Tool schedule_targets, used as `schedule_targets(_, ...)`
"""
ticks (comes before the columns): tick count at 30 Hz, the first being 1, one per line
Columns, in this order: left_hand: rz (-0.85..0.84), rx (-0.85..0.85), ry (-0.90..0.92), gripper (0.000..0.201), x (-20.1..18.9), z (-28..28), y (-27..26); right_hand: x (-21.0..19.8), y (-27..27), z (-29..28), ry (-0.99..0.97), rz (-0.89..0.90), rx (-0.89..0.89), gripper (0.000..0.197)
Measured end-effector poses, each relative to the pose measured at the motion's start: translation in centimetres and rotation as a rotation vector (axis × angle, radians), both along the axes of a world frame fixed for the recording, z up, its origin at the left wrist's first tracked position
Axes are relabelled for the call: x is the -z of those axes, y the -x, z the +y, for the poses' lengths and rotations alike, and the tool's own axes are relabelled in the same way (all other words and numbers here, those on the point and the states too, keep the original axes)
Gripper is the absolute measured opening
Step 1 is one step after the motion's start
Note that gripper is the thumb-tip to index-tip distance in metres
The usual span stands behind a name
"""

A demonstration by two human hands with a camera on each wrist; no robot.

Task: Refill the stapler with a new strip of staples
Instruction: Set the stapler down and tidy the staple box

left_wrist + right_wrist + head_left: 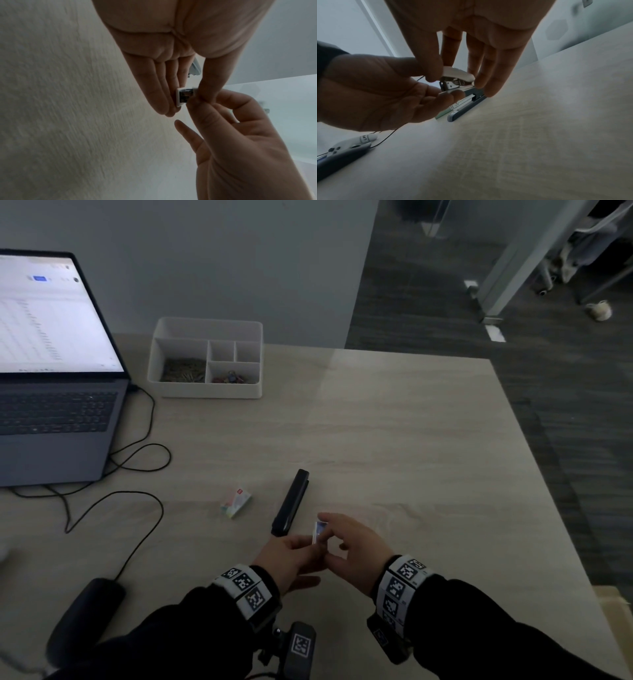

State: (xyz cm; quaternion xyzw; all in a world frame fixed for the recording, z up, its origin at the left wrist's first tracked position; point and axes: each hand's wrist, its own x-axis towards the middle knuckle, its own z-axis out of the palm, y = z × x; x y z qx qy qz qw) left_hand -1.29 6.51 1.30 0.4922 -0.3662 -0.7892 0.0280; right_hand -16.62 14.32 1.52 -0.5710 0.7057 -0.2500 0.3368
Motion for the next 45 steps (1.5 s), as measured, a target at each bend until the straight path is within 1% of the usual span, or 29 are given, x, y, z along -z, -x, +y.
schedule_targets(4, -0.013, 0.049, 0.034, 0.025, -0.2, -0.4, -0.5, 0.3, -0.7, -0.4, -0.044, -0.007, -0.002, 0.021)
schedule_targets(8, -0.084, 0.100, 0.091, 0.028, -0.5, -1.3, -1.2, 0.7, -1.0, -1.2, -0.064, 0.000, 0.003, 0.034)
schedule_targets(10, -0.165, 0.185, 0.197, 0.025, -0.6, -2.0, -1.7, 0.8, -1.0, -1.8, -0.087, 0.008, 0.030, 0.035)
schedule_targets(12, -0.263, 0.251, 0.321, 0.028, -0.7, -2.9, -2.5, 0.7, -0.6, -2.4, -0.114, -0.003, 0.119, 0.032)
schedule_targets(14, -0.360, 0.234, 0.421, 0.036, -0.3, -4.0, -3.4, 0.5, 0.3, -3.1, -0.186, -0.015, 0.215, 0.030)
schedule_targets(16, -0.430, 0.153, 0.498, 0.039, 0.5, -5.2, -4.1, 0.4, 1.6, -3.6, -0.232, -0.006, 0.255, 0.030)
schedule_targets(18, -0.421, 0.063, 0.523, 0.034, 1.2, -6.0, -4.1, 0.3, 2.8, -4.1, -0.257, 0.011, 0.269, 0.033)
schedule_targets(20, -0.377, 0.062, 0.524, 0.027, 1.8, -6.5, -3.4, 0.4, 3.7, -4.6, -0.278, 0.012, 0.291, 0.036)
schedule_targets(21, -0.361, 0.099, 0.524, 0.031, 2.1, -6.7, -3.0, 0.5, 4.1, -4.8, -0.287, 0.006, 0.301, 0.036)
schedule_targets(23, -0.354, 0.171, 0.532, 0.051, 2.7, -6.8, -2.2, 0.7, 4.9, -5.2, -0.304, -0.003, 0.303, 0.037)
schedule_targets(24, -0.355, 0.194, 0.544, 0.056, 2.8, -6.8, -1.7, 0.9, 5.2, -5.3, -0.311, -0.005, 0.296, 0.038)
schedule_targets(29, -0.346, 0.251, 0.611, 0.055, 2.5, -6.6, 1.1, 1.6, 7.0, -6.2, -0.311, 0.054, 0.236, 0.046)
schedule_targets(33, -0.323, 0.243, 0.619, 0.065, 2.3, -7.3, 3.3, 2.2, 8.1, -6.8, -0.276, 0.085, 0.226, 0.045)
schedule_targets(37, -0.331, 0.237, 0.646, 0.060, 2.3, -8.3, 4.5, 2.4, 8.8, -7.2, -0.305, 0.101, 0.205, 0.048)
schedule_targets(39, -0.372, 0.248, 0.679, 0.056, 2.2, -8.7, 4.3, 2.5, 9.0, -7.2, -0.306, 0.100, 0.191, 0.048)
schedule_targets(40, -0.398, 0.244, 0.716, 0.050, 2.1, -9.0, 4.0, 2.6, 9.1, -7.1, -0.303, 0.100, 0.185, 0.048)
schedule_targets(43, -0.484, 0.226, 0.883, 0.020, 1.4, -10.4, 1.7, 2.9, 9.1, -6.5, -0.267, 0.081, 0.194, 0.050)
schedule_targets(45, -0.548, 0.205, 0.970, 0.011, 1.3, -11.6, -0.5, 3.1, 9.0, -6.0, -0.240, 0.038, 0.239, 0.052)
